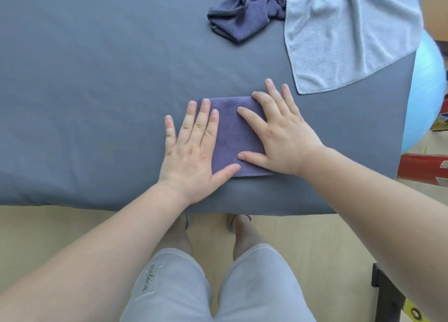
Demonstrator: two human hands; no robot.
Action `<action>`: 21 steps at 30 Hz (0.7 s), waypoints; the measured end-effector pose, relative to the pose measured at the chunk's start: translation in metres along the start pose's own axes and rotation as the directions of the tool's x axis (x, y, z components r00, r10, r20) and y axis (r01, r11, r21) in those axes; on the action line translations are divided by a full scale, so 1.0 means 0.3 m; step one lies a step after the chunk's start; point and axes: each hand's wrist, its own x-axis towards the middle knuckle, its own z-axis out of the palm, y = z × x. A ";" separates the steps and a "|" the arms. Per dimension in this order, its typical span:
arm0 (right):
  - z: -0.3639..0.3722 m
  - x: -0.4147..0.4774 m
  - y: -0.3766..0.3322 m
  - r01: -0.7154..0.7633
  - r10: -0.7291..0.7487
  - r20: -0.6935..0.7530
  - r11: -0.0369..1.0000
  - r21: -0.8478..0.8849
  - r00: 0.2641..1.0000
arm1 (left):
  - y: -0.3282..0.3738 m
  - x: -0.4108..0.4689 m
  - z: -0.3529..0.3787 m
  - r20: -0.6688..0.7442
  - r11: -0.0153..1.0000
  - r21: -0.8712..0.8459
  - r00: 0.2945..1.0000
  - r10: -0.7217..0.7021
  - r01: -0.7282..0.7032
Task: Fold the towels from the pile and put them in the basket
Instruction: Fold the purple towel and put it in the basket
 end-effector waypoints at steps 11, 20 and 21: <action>0.009 -0.171 -0.147 -0.319 0.331 -0.075 0.938 0.136 0.941 | -0.086 -0.072 -0.037 -0.022 0.962 -0.183 0.977 -0.211 0.203; -0.063 -0.186 -0.249 -0.503 0.558 -0.076 0.792 0.346 0.826 | -0.095 0.021 -0.088 0.092 0.993 -0.097 0.994 -0.057 0.066; -0.067 -0.156 -0.224 -0.470 0.541 -0.114 0.803 0.367 0.833 | -0.097 0.037 -0.099 0.092 0.995 -0.085 0.995 -0.043 0.051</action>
